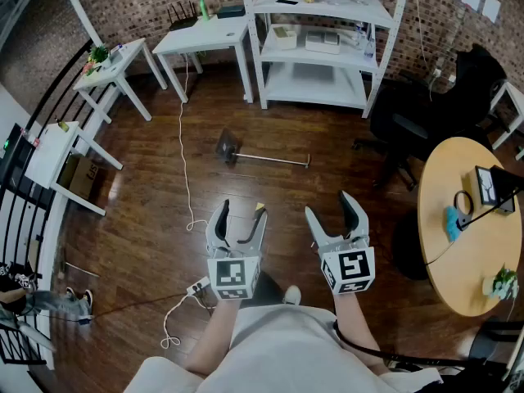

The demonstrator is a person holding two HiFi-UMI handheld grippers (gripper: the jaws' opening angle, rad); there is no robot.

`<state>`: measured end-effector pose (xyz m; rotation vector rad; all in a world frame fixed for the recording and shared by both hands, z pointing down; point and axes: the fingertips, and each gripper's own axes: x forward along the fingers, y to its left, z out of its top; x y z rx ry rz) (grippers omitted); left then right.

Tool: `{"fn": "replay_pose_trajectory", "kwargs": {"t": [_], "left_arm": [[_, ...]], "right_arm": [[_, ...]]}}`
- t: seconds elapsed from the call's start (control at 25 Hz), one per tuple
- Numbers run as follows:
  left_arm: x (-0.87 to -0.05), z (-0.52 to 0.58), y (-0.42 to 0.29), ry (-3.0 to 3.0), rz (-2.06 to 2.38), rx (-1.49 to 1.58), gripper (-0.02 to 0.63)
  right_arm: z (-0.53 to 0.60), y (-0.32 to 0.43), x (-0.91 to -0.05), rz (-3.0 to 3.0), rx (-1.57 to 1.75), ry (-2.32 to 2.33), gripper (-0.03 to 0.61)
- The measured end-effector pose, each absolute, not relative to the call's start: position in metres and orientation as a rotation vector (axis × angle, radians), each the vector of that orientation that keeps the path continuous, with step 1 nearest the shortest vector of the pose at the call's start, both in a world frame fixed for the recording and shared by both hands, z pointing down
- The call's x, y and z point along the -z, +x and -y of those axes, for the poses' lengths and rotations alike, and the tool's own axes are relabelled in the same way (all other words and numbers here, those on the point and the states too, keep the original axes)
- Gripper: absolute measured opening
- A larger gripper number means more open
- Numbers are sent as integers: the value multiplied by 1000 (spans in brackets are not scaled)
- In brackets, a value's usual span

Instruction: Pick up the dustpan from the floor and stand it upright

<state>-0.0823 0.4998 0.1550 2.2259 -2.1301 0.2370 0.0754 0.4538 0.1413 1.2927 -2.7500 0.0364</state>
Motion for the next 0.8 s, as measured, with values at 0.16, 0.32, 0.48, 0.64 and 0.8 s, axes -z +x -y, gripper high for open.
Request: {"fn": "replay_pose_trajectory", "kwargs": {"t": [0.16,0.32,0.48,0.64,0.8], "left_arm": [[-170,-421,-83,2284,2097,-252,356],[-192,-348,-101,2303,2049,-271,356],[-217,-238,-111,2329,1944,-278,347],[-250,-133,-131,2337,1852,-339,344],[-307,-48,-133,2336,1660,-515,337]], "right_arm": [[-380,79,-154,2731,-5,1332,296],[-312,69,-182,2697,-24,1332,277],[-205,61,-201,2619,-59,1356,275],[-111,25,-239,2527,-142,1258,275],[-36,3,-283,2442,-263,1182,275]]}}
